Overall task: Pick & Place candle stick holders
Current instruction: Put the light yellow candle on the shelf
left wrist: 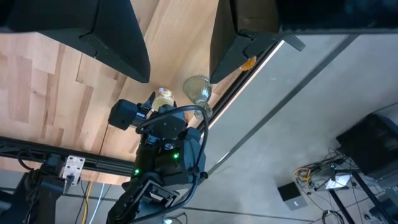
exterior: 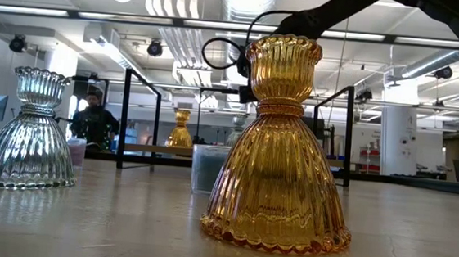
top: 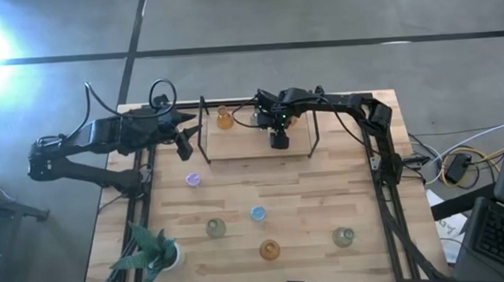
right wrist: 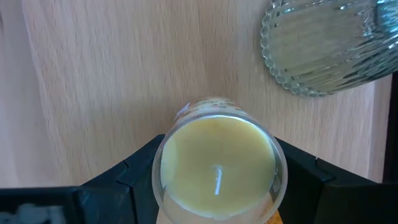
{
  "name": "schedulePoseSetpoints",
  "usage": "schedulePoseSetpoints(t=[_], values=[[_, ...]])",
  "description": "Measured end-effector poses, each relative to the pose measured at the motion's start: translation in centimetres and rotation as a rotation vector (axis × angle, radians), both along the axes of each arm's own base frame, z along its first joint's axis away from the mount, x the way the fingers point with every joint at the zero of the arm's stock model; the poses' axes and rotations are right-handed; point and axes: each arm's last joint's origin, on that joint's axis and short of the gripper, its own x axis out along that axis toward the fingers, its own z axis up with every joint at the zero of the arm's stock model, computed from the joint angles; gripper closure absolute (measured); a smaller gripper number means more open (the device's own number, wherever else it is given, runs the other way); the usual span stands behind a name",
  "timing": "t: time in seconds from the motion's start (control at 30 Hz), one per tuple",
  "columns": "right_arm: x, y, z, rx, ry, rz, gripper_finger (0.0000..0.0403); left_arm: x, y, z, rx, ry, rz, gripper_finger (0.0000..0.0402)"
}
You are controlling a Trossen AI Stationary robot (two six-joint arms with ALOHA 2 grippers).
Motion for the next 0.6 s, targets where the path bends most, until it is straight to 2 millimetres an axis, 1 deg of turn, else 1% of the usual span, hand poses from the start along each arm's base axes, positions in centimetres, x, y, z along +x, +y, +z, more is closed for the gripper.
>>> schedulePoseSetpoints(t=[0.13, 0.37, 0.6], values=[[-0.02, 0.0, -0.03, -0.002, 0.003, -0.001, 0.0174, 0.0, 0.0, 0.0, 0.0, 0.0, 0.0, 0.0229], [-0.04, -0.01, -0.05, -0.006, 0.005, -0.001, 0.0154, 0.0, 0.01, 0.0, 0.0, 0.0, 0.0, 0.0229], [-0.05, 0.0, -0.06, -0.006, 0.008, 0.004, 0.0155, 0.0, 0.0, 0.0, 0.0, 0.0, 0.0, 0.0229]])
